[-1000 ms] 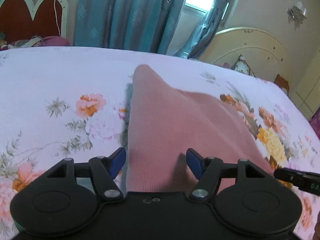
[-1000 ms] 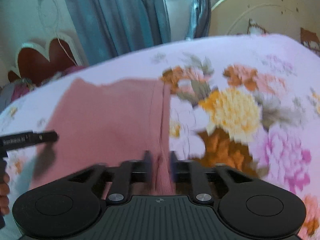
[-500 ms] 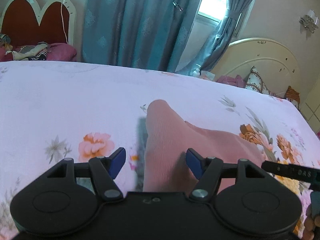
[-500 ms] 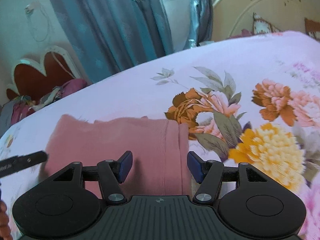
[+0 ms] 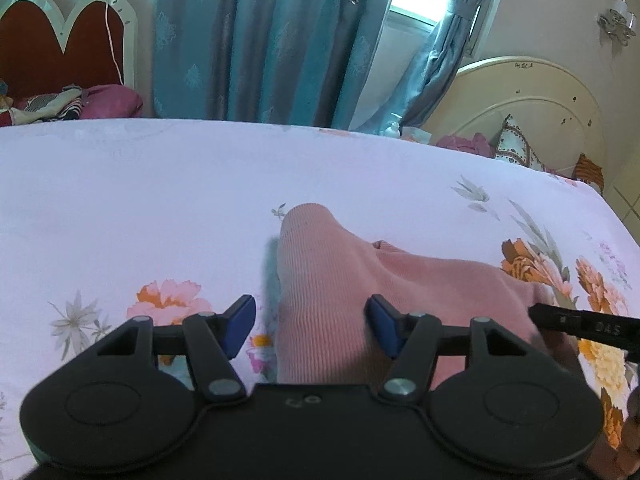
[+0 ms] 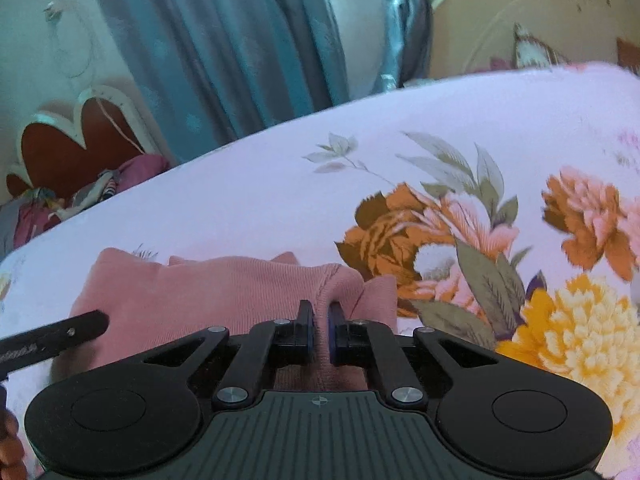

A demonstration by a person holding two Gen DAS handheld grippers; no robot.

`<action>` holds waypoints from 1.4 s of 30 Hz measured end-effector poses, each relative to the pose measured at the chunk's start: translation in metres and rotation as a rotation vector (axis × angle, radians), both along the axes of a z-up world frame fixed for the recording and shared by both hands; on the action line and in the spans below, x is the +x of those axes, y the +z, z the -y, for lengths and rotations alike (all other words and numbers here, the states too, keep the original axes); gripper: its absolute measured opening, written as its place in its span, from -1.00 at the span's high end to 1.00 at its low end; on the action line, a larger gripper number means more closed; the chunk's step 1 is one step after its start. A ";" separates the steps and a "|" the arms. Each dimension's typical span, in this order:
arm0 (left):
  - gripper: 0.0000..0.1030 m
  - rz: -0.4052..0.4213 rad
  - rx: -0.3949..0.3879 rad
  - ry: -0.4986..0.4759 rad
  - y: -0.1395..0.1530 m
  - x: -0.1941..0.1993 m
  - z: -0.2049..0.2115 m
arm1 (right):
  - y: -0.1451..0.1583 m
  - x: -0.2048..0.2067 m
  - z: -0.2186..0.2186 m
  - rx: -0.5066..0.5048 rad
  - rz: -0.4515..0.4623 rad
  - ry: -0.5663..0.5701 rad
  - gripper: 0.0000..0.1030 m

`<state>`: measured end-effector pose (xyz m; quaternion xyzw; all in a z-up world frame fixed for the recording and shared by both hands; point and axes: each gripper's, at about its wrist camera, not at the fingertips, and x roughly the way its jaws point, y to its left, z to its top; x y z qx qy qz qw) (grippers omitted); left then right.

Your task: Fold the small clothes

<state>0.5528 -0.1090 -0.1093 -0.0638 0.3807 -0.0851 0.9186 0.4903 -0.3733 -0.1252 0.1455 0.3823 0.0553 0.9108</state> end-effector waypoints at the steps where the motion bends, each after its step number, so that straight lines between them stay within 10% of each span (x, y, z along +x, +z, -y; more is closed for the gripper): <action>1: -0.20 -0.001 -0.001 0.001 -0.001 0.001 0.000 | 0.002 -0.002 0.001 -0.005 0.016 -0.003 0.88; 13: -0.35 0.001 0.000 0.006 -0.003 0.008 0.000 | -0.005 -0.006 0.013 -0.078 0.031 -0.078 0.84; 16: -0.32 0.040 -0.007 0.029 0.005 0.006 -0.003 | 0.012 -0.012 0.013 -0.094 0.094 -0.103 0.42; 31: -0.27 -0.025 0.014 0.063 -0.021 0.030 0.001 | -0.017 0.016 -0.020 -0.209 0.044 0.002 0.42; 42: -0.22 0.046 0.002 0.036 0.017 -0.023 -0.006 | 0.025 -0.031 -0.026 -0.151 0.111 0.081 0.42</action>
